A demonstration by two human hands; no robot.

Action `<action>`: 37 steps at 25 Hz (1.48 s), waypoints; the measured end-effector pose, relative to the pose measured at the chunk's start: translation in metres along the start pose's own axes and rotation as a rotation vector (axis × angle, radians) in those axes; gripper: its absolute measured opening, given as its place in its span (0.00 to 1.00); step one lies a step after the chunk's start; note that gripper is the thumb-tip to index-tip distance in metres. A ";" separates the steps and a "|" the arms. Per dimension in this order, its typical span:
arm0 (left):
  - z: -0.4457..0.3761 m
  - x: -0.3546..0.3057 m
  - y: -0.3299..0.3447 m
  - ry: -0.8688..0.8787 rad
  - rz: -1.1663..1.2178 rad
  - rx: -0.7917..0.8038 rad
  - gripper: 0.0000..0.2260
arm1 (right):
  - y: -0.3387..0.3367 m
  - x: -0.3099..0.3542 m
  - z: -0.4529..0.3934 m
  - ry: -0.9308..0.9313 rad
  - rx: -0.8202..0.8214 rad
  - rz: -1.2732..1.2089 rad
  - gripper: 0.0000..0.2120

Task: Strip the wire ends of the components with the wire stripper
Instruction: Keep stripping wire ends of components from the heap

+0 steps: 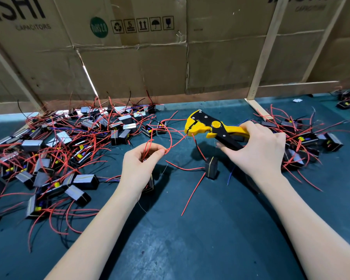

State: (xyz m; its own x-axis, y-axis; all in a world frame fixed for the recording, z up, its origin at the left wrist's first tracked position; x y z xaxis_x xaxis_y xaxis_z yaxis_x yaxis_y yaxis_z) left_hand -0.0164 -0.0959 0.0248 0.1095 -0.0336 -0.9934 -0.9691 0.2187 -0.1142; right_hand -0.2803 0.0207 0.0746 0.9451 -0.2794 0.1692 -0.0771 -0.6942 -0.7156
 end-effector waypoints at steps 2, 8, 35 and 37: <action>0.001 0.001 0.000 -0.002 -0.002 0.002 0.07 | 0.000 -0.002 -0.001 0.010 -0.005 0.001 0.27; -0.008 0.012 0.004 -0.154 0.221 0.078 0.18 | 0.004 -0.008 0.001 0.033 -0.009 0.051 0.32; -0.010 0.010 -0.010 -0.089 -0.209 0.069 0.08 | 0.008 -0.009 0.004 0.035 0.012 0.024 0.31; -0.011 0.007 -0.012 -0.098 -0.080 0.114 0.09 | 0.008 -0.009 0.004 0.037 0.014 0.024 0.31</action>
State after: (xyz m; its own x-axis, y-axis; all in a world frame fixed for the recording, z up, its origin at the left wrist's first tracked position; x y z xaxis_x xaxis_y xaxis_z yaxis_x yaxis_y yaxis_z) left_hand -0.0067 -0.1092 0.0191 0.2117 0.0391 -0.9766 -0.9256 0.3289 -0.1874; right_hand -0.2883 0.0201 0.0644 0.9308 -0.3201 0.1768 -0.0946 -0.6779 -0.7290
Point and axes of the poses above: each hand's wrist, its own z-axis away from the middle knuckle, its own y-axis out of the palm, x = y × z, the point moved 10 cm from there along -z, towards the middle knuckle, and after that the axes turned 10 degrees about -y, right-handed, at the moved point
